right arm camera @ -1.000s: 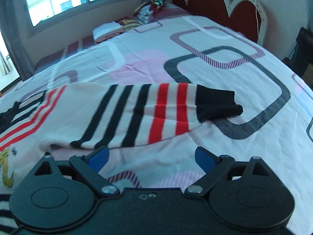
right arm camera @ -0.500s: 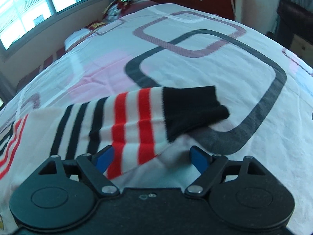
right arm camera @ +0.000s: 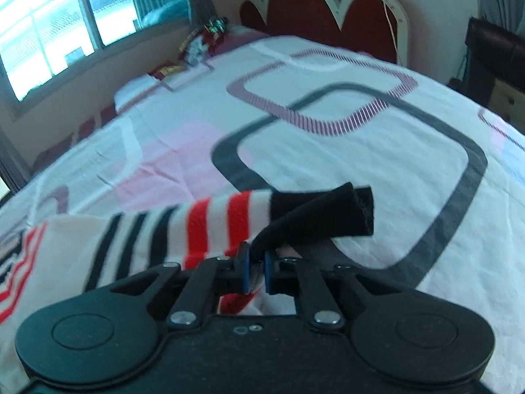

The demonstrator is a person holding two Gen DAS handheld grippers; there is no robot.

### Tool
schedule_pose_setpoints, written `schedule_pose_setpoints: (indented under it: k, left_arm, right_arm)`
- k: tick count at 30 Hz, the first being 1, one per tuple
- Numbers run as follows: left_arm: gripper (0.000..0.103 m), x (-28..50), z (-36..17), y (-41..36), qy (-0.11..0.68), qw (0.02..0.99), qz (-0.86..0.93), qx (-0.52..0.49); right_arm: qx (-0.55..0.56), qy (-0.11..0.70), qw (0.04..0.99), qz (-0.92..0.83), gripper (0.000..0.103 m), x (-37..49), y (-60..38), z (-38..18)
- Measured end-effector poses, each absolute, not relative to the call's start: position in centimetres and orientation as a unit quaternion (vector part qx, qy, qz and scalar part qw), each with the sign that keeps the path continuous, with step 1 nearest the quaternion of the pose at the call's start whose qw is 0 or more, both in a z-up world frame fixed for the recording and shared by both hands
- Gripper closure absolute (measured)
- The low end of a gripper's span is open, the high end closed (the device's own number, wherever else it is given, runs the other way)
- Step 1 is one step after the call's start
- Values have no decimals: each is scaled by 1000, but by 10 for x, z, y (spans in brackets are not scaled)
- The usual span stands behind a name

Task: Fold small clothes
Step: 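Grasp the black sleeve cuff with the right tool and lift it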

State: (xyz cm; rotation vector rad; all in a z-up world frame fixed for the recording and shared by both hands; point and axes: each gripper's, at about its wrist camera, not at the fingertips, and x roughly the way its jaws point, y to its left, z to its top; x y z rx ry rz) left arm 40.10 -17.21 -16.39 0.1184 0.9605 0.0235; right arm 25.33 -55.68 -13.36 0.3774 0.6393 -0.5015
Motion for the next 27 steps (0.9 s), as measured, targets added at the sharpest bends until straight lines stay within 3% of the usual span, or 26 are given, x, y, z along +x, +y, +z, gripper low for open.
schedule_pose_setpoints:
  k: [11, 20, 22, 23, 24, 27]
  left_arm:
    - [0, 393, -128, -81, 439, 898, 3, 19]
    - [0, 387, -128, 23, 462, 884, 10, -76]
    - [0, 387, -133, 32, 473, 875, -8, -103]
    - [0, 388, -136, 34, 479, 869, -24, -118]
    - [0, 389, -138, 34, 486, 864, -38, -129]
    - [0, 392, -147, 23, 497, 852, -73, -143]
  right_arm:
    - [77, 279, 955, -59, 95, 303, -417, -83]
    - [34, 348, 929, 121, 94, 339, -227, -123]
    - [32, 376, 915, 139, 83, 346, -203, -140]
    - [33, 389, 910, 141, 71, 348, -194, -147]
    - [29, 403, 903, 144, 66, 350, -187, -152]
    - [16, 395, 907, 148, 61, 335, -184, -148]
